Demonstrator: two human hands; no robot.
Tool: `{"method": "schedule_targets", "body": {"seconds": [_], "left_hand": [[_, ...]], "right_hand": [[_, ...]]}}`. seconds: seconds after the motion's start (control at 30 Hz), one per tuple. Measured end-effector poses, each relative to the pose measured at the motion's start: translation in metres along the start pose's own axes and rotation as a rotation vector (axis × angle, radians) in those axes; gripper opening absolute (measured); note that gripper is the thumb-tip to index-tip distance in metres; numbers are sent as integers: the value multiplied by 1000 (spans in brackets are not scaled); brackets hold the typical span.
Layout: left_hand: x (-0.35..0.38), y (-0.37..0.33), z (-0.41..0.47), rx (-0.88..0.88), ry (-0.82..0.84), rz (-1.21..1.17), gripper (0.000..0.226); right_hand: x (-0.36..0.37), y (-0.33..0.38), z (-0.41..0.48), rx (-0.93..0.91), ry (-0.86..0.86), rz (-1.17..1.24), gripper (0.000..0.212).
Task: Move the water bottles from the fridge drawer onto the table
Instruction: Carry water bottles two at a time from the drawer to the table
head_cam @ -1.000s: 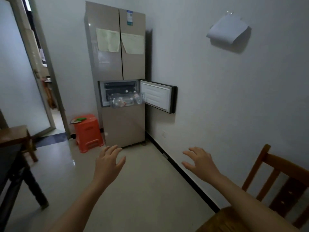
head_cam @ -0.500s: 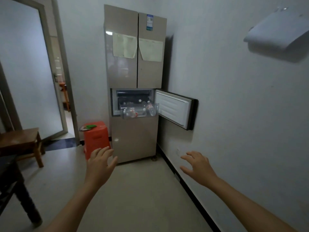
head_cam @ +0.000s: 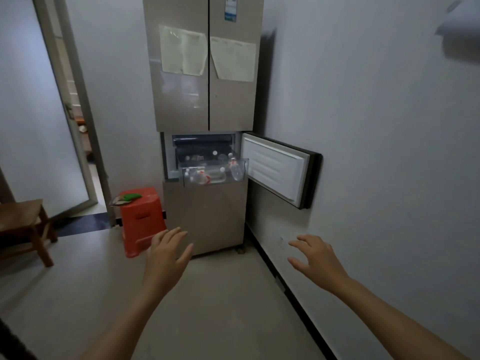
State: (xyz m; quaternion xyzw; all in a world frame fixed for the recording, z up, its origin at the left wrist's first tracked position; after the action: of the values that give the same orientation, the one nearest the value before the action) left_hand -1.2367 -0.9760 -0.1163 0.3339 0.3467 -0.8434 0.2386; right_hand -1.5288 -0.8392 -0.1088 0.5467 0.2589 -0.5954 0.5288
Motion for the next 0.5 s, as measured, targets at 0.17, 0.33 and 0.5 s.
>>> {"method": "schedule_targets", "body": {"seconds": [0.17,0.33,0.5], "left_hand": [[43,-5,69,17,-14,14,74],[86,-4,142,3,-29,32,67],[120,10,195,-48,-52,52,68]], "right_hand": [[17,-24,83,-46,-33,37,64],[22,-41,171,-108,-36,78,57],[45,-52,252,-160,16,122,70]]}}
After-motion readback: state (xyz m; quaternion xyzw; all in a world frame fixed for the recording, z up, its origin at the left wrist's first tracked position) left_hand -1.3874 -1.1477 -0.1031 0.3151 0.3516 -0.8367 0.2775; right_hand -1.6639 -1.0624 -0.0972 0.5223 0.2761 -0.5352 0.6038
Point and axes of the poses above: each hand's wrist, its own z-axis towards the middle knuckle, its own x-axis out of the palm, y = z × x, the point moved 6 cm from there along z, towards the middle knuckle, and after that the axes turned 10 degrees about x, right-handed, at the moved point
